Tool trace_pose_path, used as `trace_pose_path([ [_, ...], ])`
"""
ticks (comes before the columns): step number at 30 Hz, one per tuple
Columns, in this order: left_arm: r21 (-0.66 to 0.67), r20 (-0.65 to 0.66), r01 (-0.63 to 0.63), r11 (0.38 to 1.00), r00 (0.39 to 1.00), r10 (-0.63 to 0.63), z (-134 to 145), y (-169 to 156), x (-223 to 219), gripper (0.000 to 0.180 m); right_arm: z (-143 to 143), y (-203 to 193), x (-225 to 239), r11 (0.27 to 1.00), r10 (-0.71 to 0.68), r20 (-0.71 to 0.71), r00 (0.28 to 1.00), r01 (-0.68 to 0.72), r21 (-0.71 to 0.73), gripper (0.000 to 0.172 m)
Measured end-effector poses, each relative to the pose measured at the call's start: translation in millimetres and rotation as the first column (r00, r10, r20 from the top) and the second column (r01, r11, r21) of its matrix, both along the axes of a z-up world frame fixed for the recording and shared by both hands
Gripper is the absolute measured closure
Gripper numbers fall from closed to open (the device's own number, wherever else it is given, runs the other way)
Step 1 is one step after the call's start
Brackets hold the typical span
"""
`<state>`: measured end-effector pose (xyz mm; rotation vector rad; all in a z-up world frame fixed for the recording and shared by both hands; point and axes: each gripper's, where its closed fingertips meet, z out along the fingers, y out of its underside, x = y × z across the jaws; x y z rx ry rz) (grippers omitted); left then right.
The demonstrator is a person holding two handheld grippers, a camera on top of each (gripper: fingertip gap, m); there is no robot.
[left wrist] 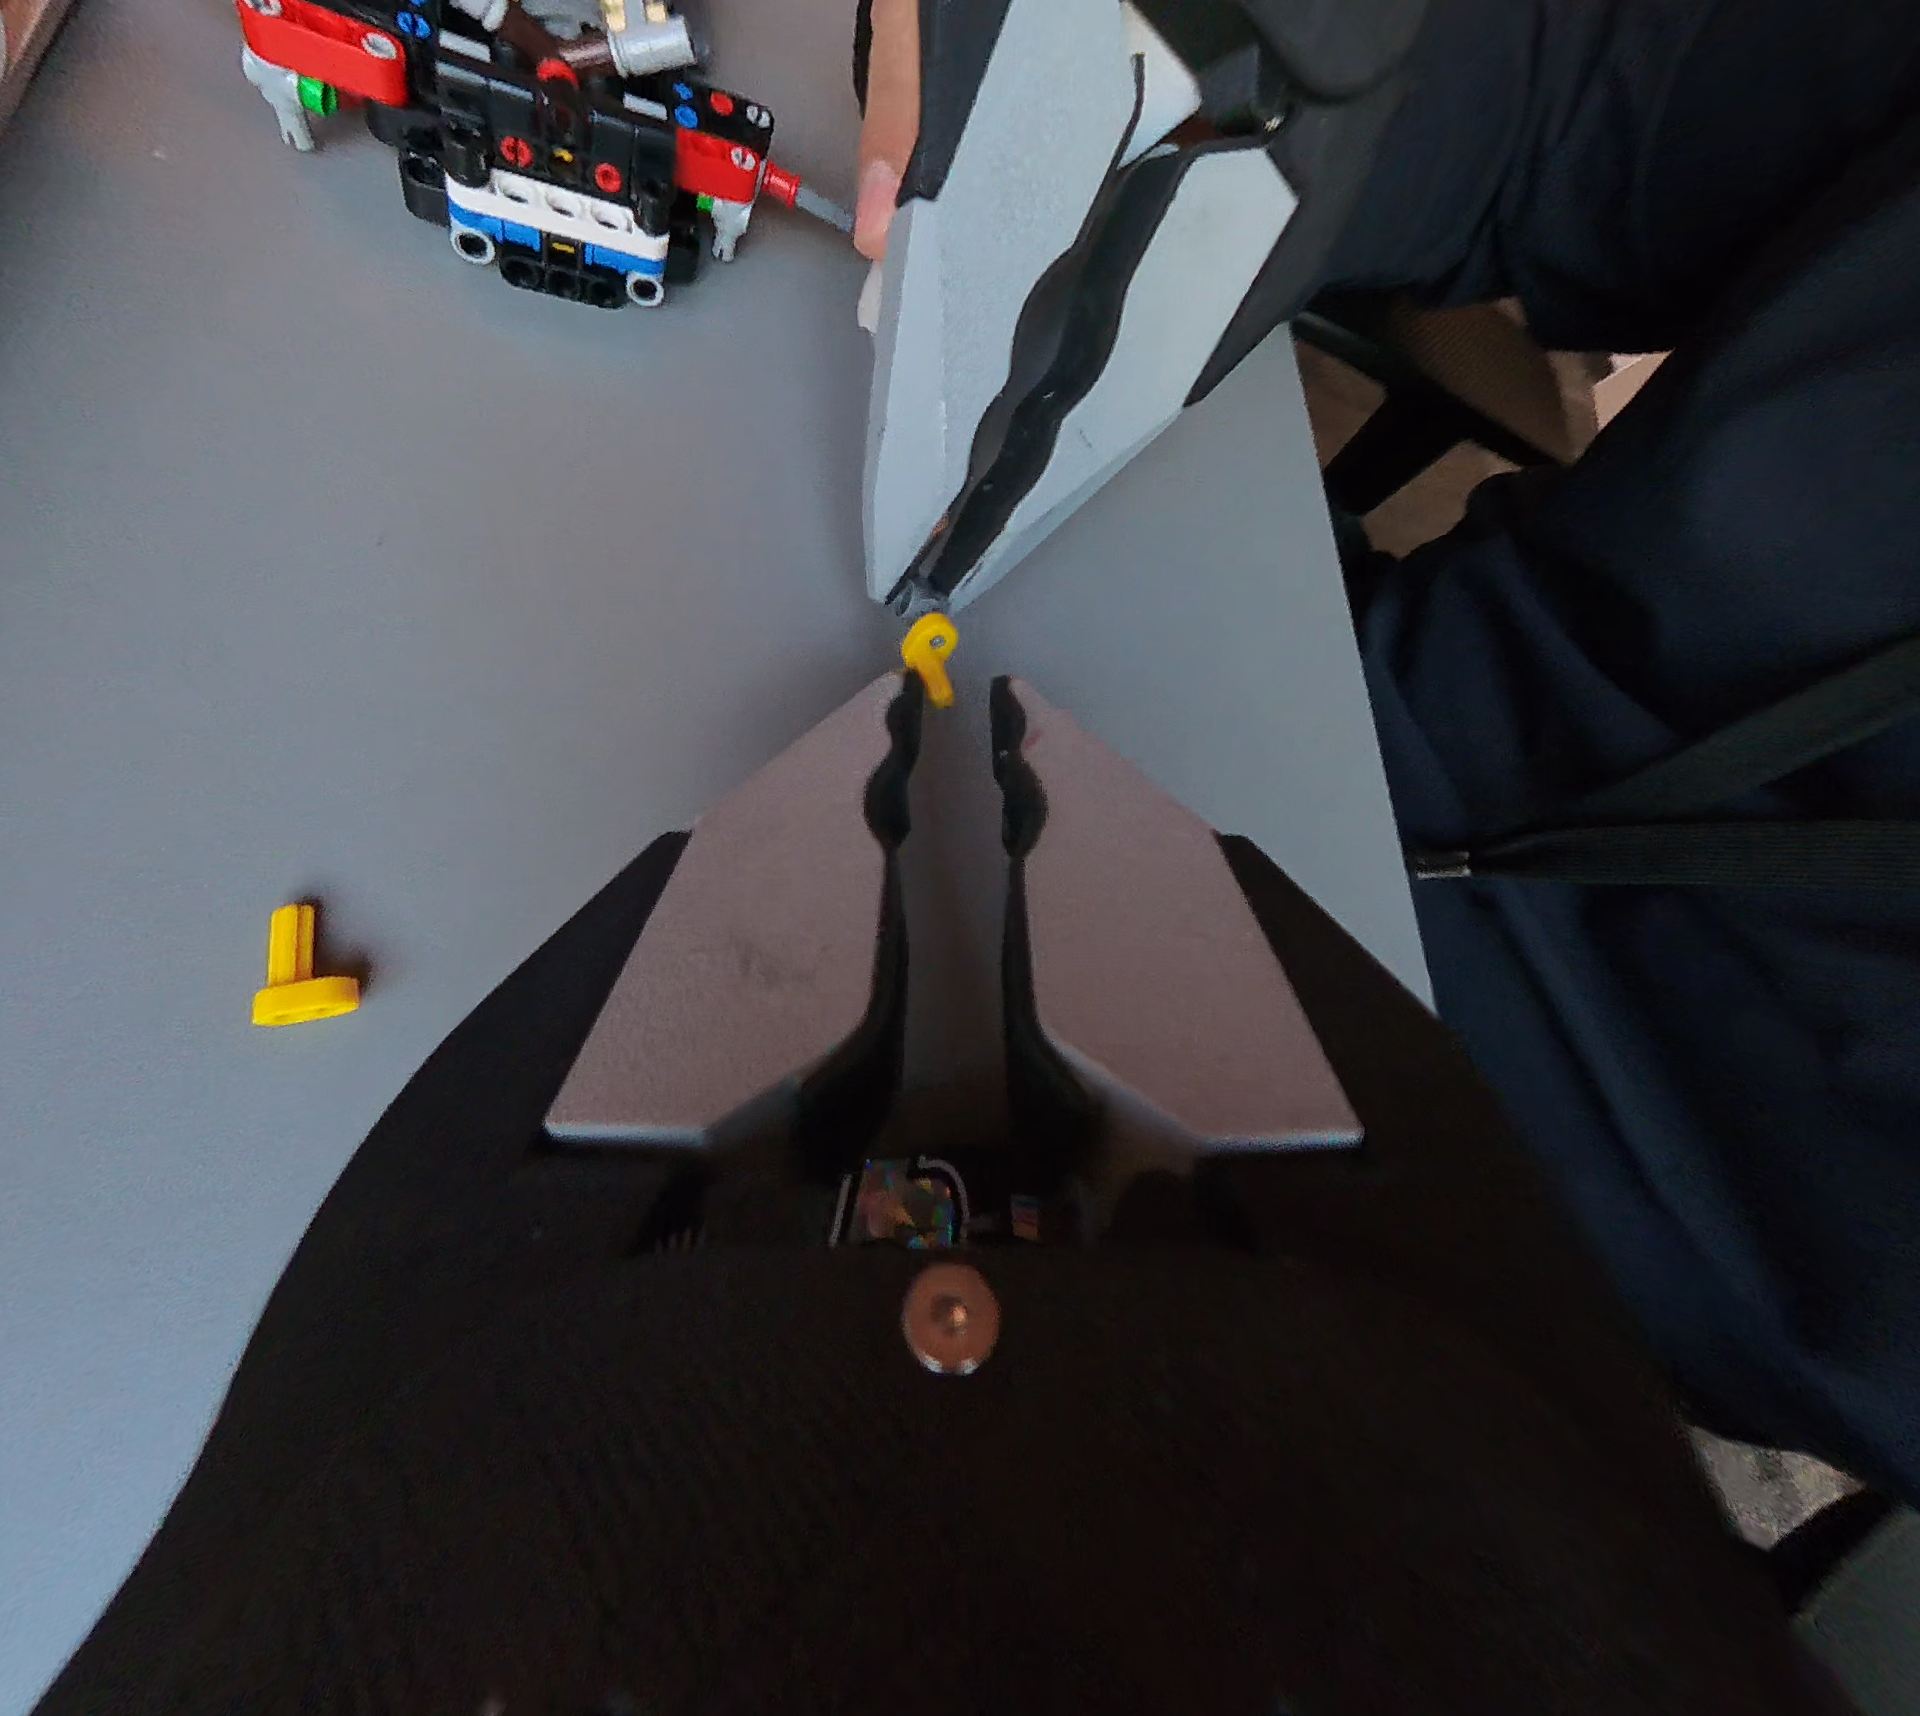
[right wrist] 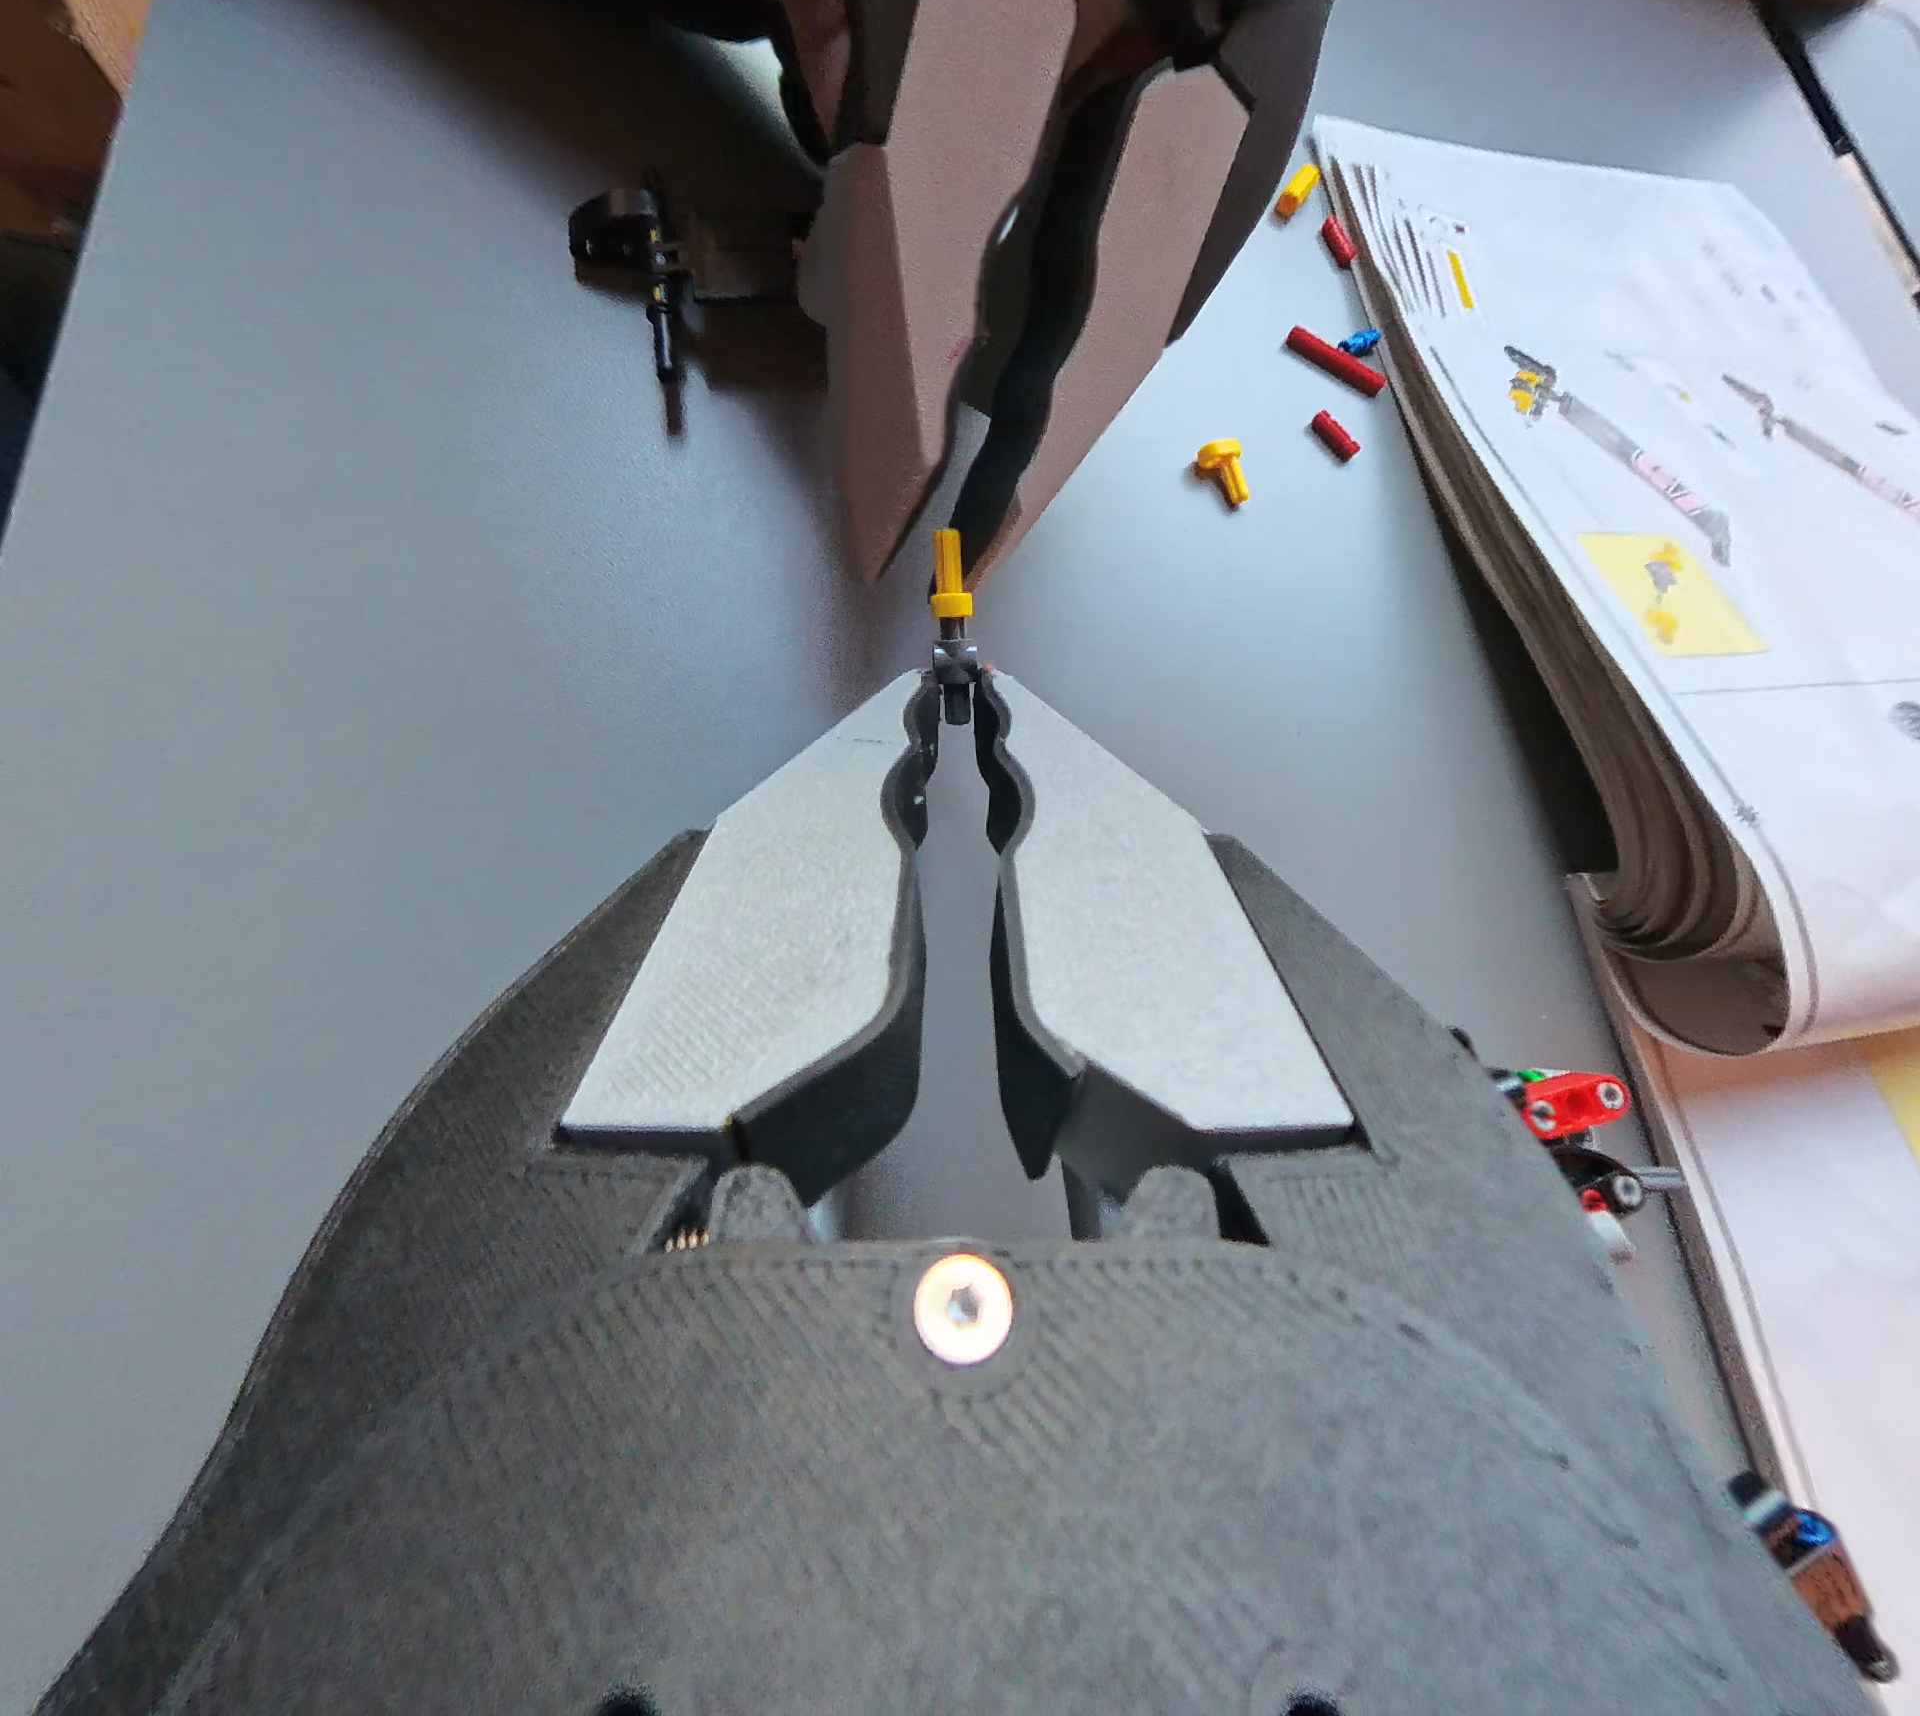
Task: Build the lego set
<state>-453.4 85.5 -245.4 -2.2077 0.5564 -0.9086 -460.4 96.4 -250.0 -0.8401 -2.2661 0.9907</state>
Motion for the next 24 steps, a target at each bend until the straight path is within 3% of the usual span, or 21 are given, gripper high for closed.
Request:
trace_pose_path([
  [1,0.002,0.018,-0.005,1.000,1.000,0.005,2,0,-1,0.178,3,0,0,1.000,0.004,-0.018,1.000,-0.004,-0.001,0.168],
  [7,0.014,0.041,-0.027,1.000,0.999,0.026,6,3,-1,0.178,6,4,-2,0.997,-0.012,-0.088,0.996,0.019,0.079,0.168],
  [11,-0.008,0.181,0.006,1.000,0.983,-0.004,20,0,5,0.171,12,9,-6,0.985,-0.024,-0.189,0.982,0.056,0.165,0.168],
  [14,-0.017,0.208,-0.010,1.000,0.978,0.013,21,2,2,0.172,14,11,-7,0.975,-0.022,-0.229,0.973,0.071,0.210,0.169],
  [17,-0.021,0.230,-0.041,0.999,0.972,0.045,25,5,-2,0.159,12,16,-9,0.955,-0.034,-0.254,0.967,0.106,0.276,0.169],
  [24,-0.044,0.246,-0.125,0.991,0.960,0.132,25,13,-15,0.161,13,25,-14,0.862,-0.022,-0.351,0.936,0.196,0.468,0.168],
])
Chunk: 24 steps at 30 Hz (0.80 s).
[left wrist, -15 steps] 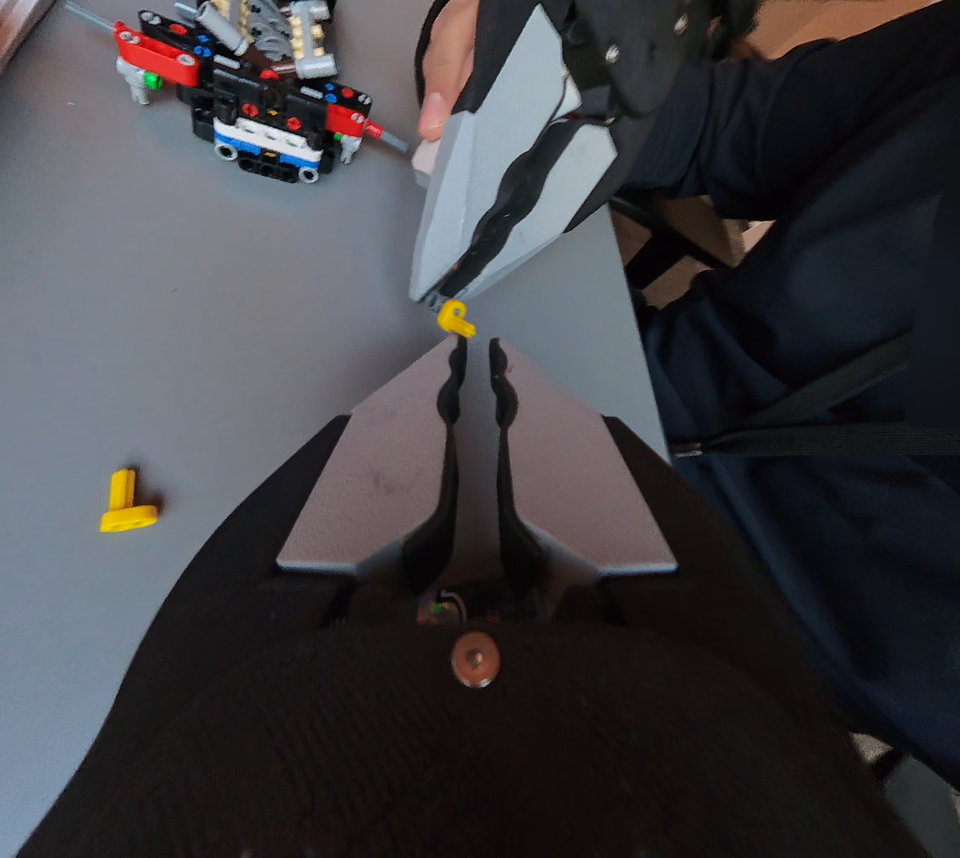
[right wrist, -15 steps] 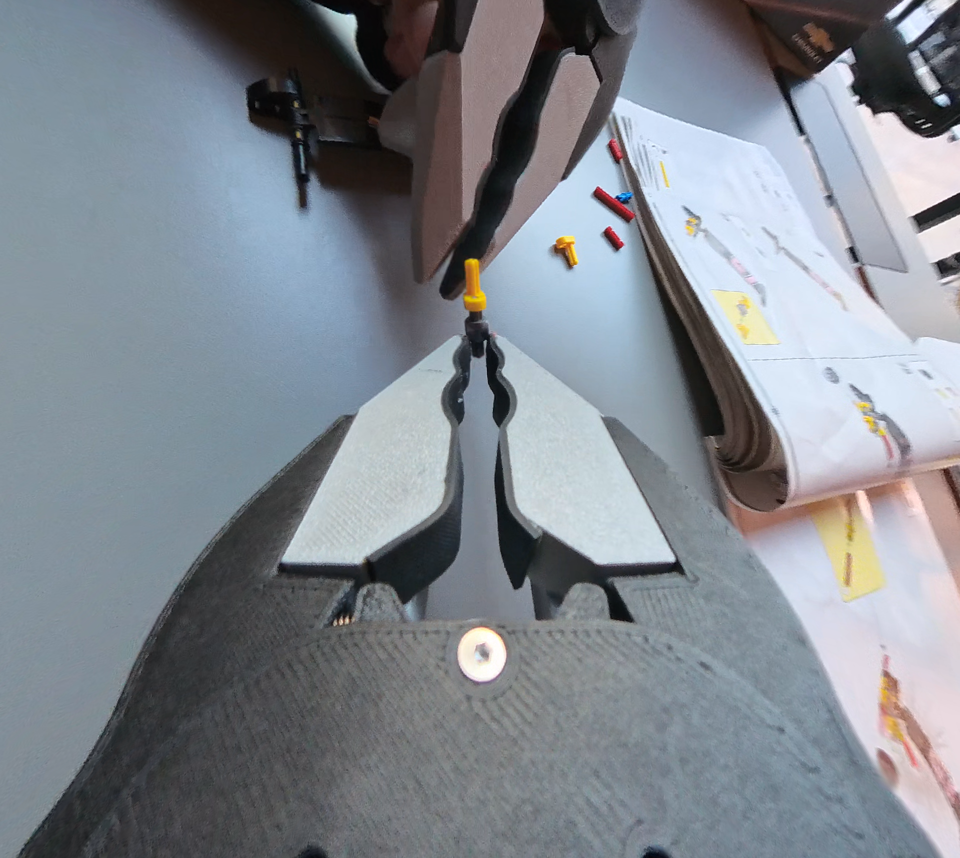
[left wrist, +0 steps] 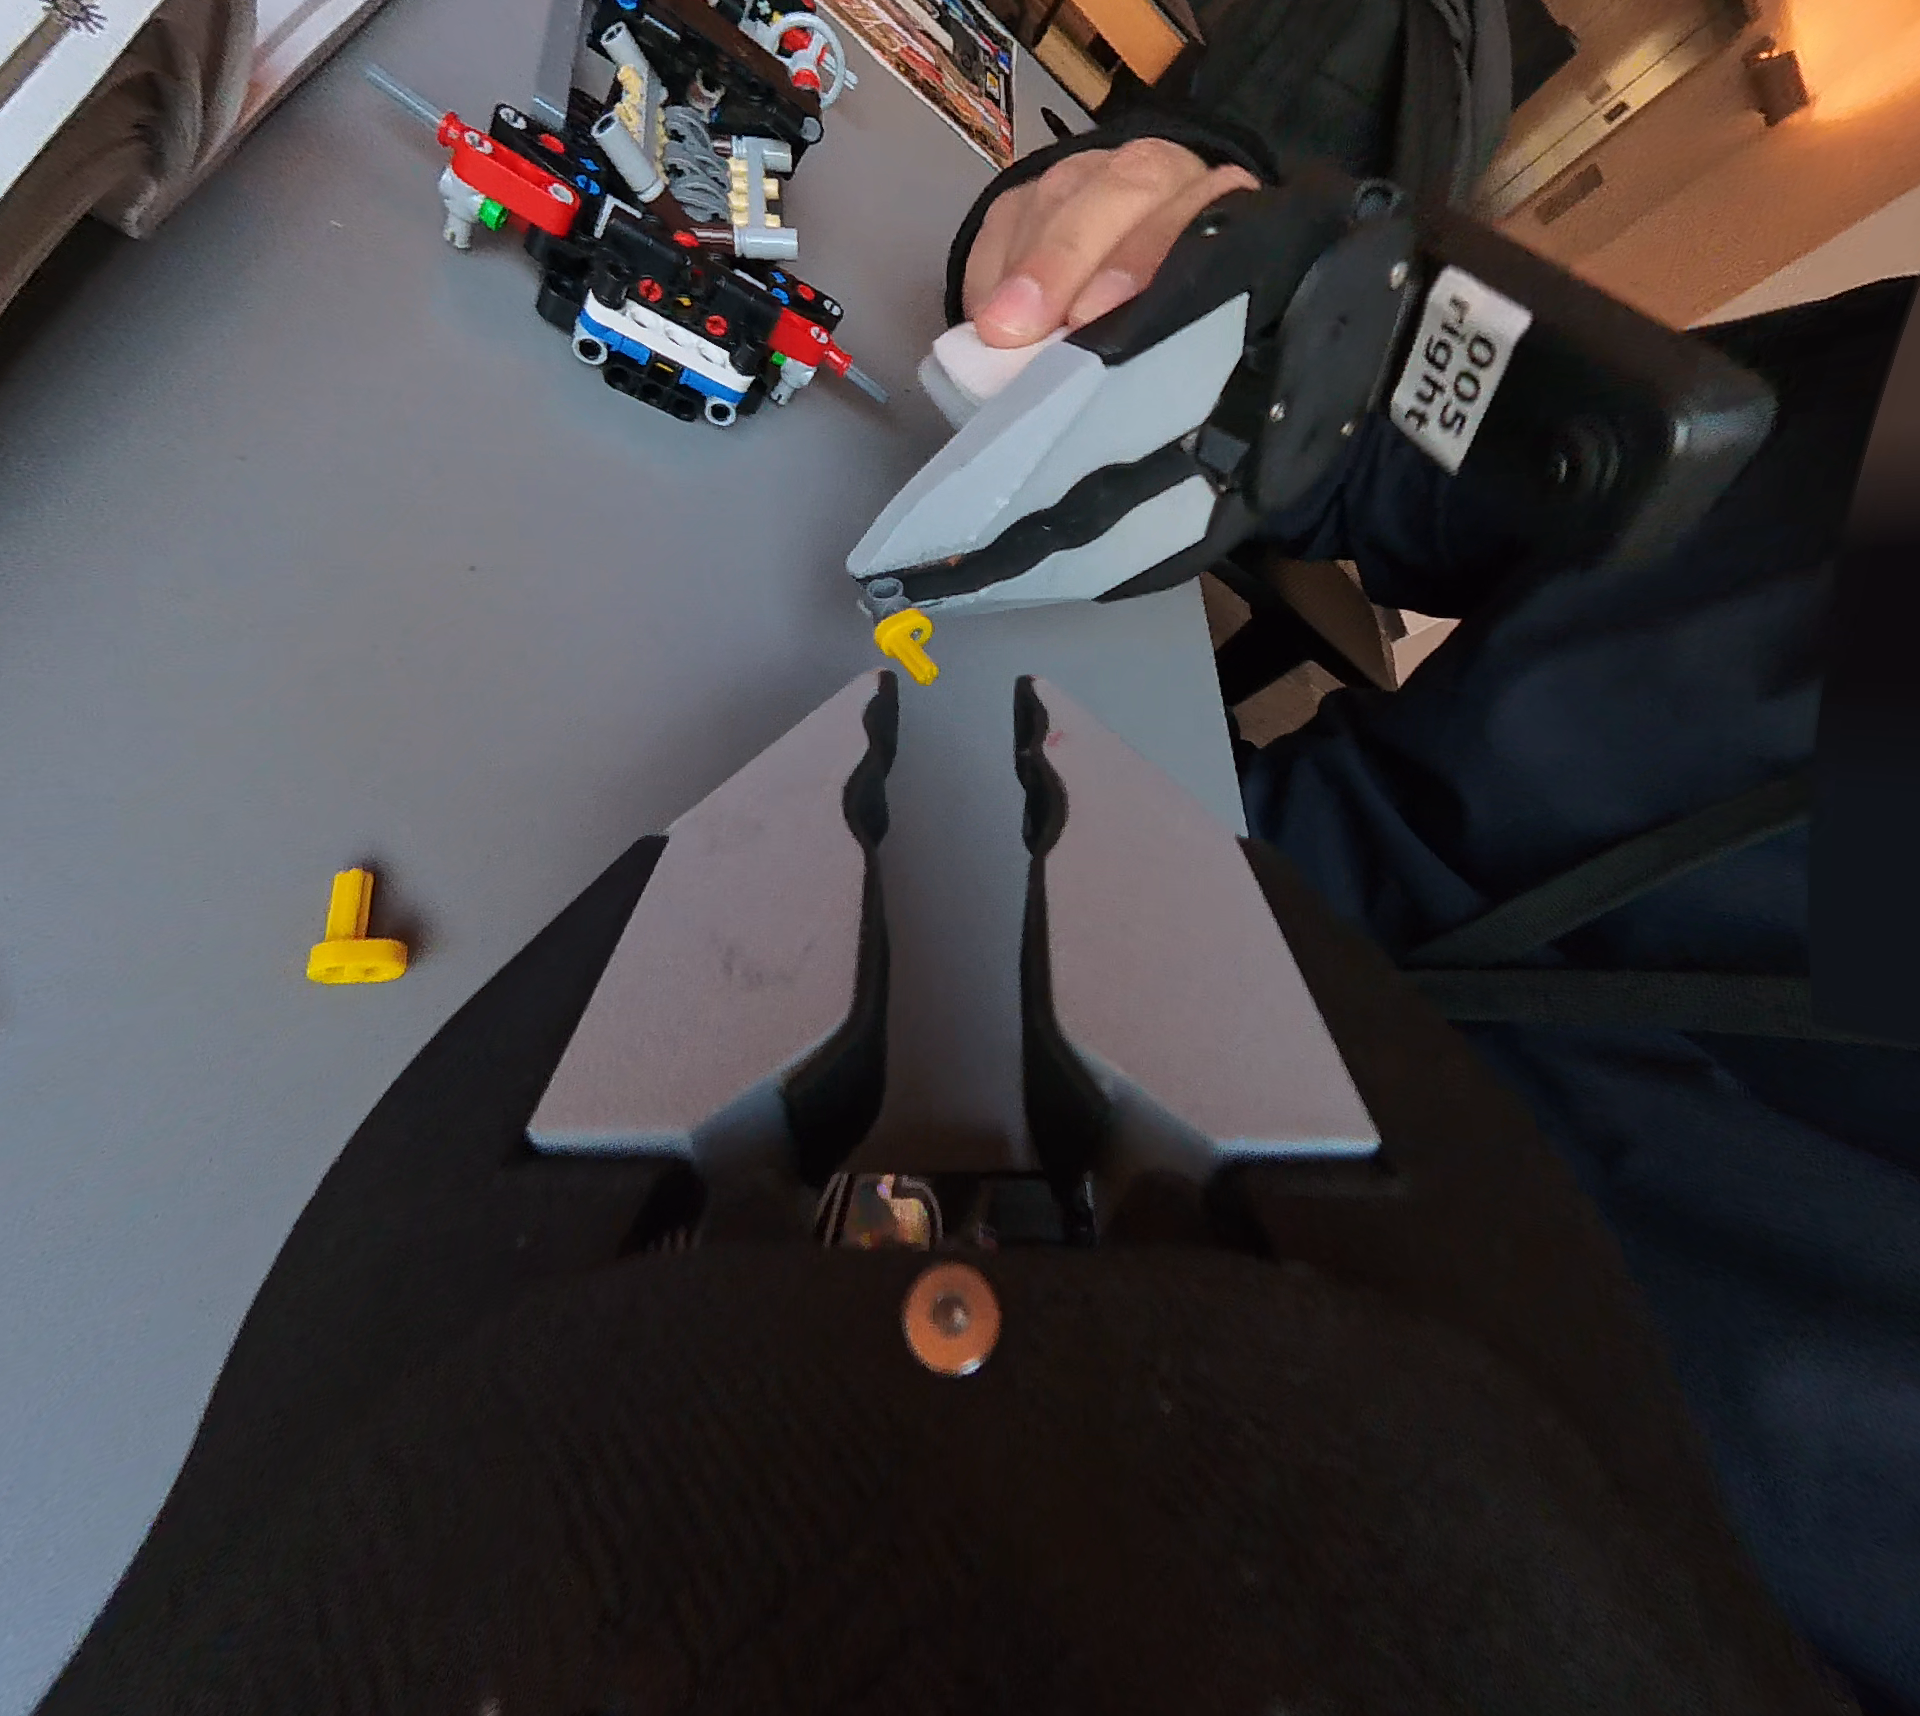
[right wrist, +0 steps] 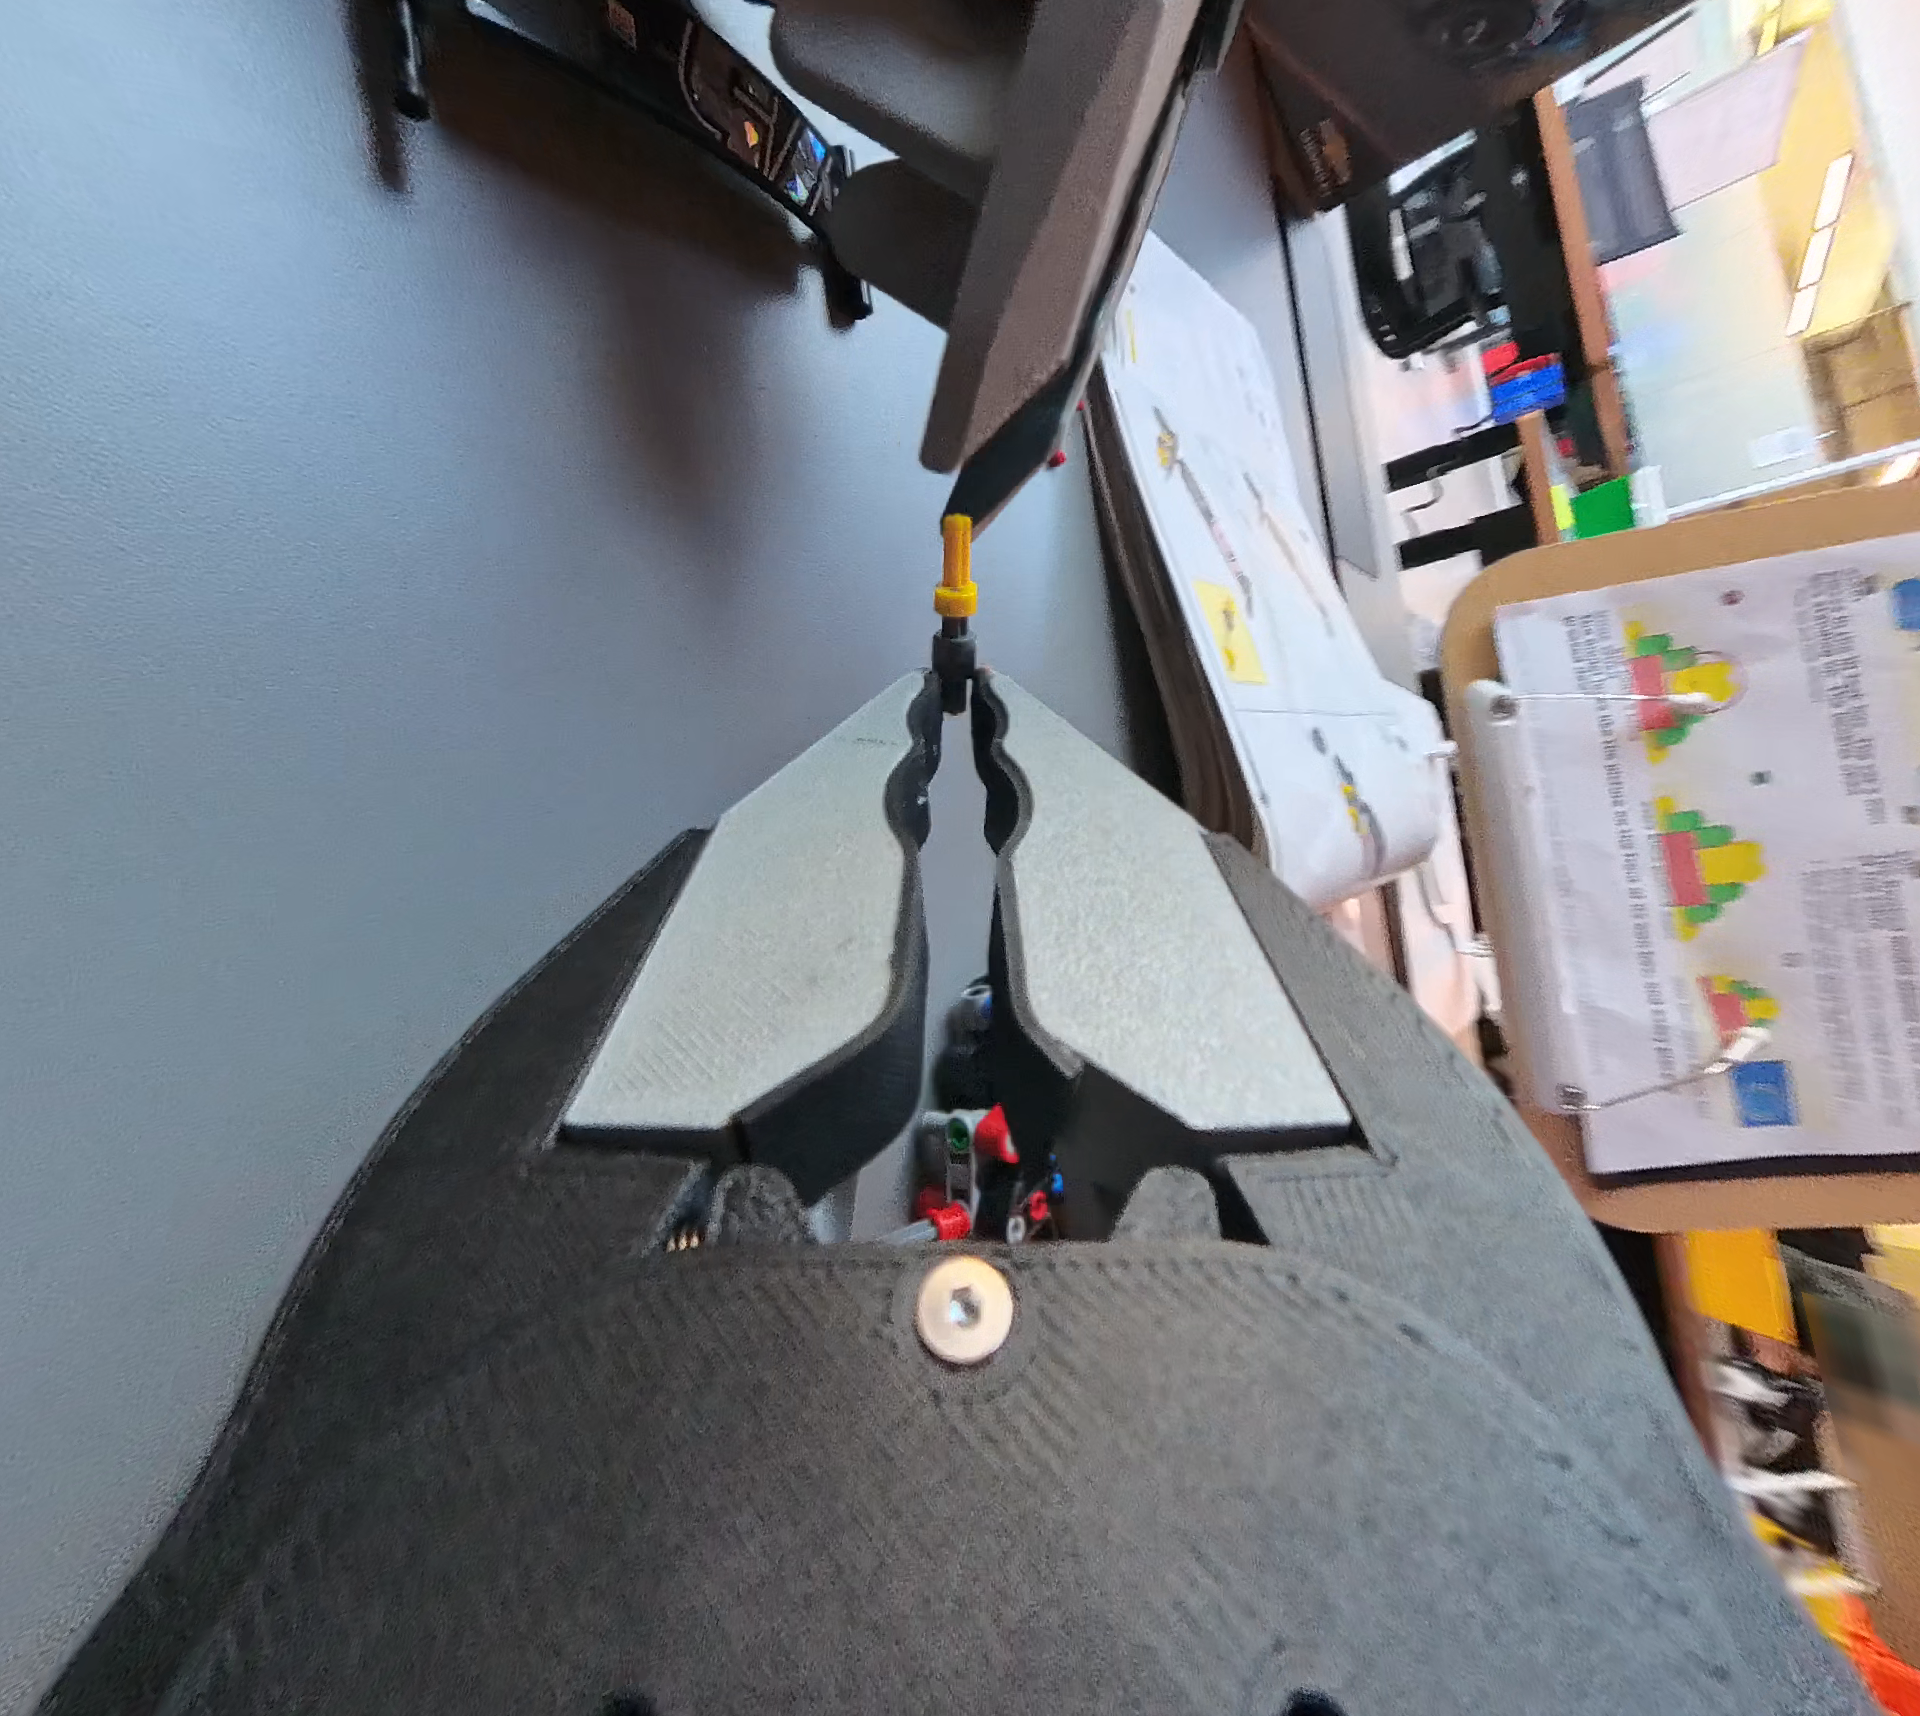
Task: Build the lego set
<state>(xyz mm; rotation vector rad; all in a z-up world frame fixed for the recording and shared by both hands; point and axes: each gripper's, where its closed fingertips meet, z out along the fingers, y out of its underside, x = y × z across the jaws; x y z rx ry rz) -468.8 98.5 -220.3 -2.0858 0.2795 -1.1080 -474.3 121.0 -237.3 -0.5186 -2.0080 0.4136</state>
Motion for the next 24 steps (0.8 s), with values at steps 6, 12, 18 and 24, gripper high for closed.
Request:
trace_pose_path([
  [6,-0.039,-0.066,0.015,0.999,0.998,-0.017,-12,0,5,0.176,0,-4,-1,0.990,-0.002,-0.046,0.999,0.008,0.141,0.168],
  [12,0.006,-0.127,-0.023,1.000,0.992,0.023,-12,4,0,0.178,3,0,-4,0.986,-0.029,-0.078,0.997,0.041,0.162,0.168],
  [18,-0.063,-0.015,0.019,0.998,1.000,-0.020,-15,-1,3,0.177,0,-3,-3,0.960,-0.008,-0.103,0.995,0.037,0.279,0.169],
  [24,-0.068,0.022,0.033,0.997,0.999,-0.032,-12,-1,6,0.175,1,-1,-4,0.934,-0.011,-0.132,0.991,0.058,0.354,0.171],
])
